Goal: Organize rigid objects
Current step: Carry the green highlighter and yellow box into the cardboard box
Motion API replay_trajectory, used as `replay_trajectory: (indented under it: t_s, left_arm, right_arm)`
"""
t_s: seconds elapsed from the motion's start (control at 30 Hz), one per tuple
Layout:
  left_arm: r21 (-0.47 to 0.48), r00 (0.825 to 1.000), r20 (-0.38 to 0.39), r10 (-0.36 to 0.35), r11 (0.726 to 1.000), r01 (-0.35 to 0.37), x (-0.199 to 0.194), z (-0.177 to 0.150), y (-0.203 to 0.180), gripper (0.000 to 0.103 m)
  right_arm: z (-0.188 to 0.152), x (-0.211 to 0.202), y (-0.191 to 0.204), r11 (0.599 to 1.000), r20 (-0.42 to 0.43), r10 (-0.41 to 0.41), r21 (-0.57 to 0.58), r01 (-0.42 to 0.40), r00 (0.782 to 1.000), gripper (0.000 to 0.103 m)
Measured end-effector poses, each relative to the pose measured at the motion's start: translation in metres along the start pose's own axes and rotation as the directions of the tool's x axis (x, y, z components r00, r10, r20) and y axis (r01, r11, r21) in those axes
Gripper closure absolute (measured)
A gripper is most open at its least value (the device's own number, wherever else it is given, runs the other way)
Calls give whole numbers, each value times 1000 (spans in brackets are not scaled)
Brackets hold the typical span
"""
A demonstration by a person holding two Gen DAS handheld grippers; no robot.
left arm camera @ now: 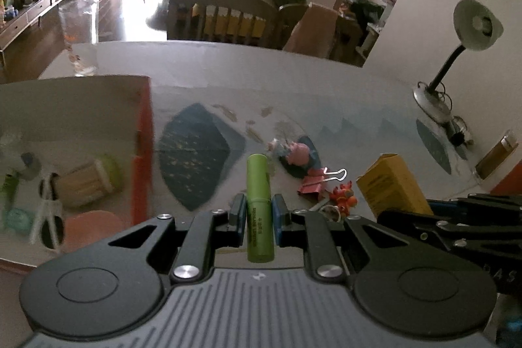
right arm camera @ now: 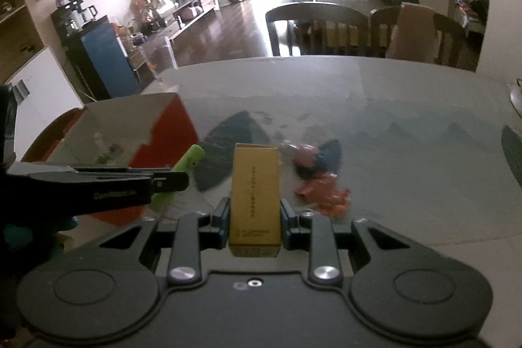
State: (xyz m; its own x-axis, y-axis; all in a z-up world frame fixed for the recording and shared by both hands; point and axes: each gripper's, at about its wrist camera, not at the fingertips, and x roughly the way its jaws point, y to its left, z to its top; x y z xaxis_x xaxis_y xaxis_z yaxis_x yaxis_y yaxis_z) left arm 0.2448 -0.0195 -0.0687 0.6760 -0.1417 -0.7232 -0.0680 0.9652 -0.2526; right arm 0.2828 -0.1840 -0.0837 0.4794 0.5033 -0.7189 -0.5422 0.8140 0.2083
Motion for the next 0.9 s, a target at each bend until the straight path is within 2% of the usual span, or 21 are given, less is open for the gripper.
replay_trajectory:
  t_s: [0.53, 0.9]
  left_arm:
    - [-23, 997, 71, 32, 999, -31, -63, 7, 84, 86]
    - [-43, 995, 70, 77, 996, -74, -78, 6, 145, 86]
  right_arm:
    - [18, 12, 99, 997, 35, 44, -66, -41, 998, 75]
    - [27, 43, 148, 995, 27, 47, -89, -45, 998, 75]
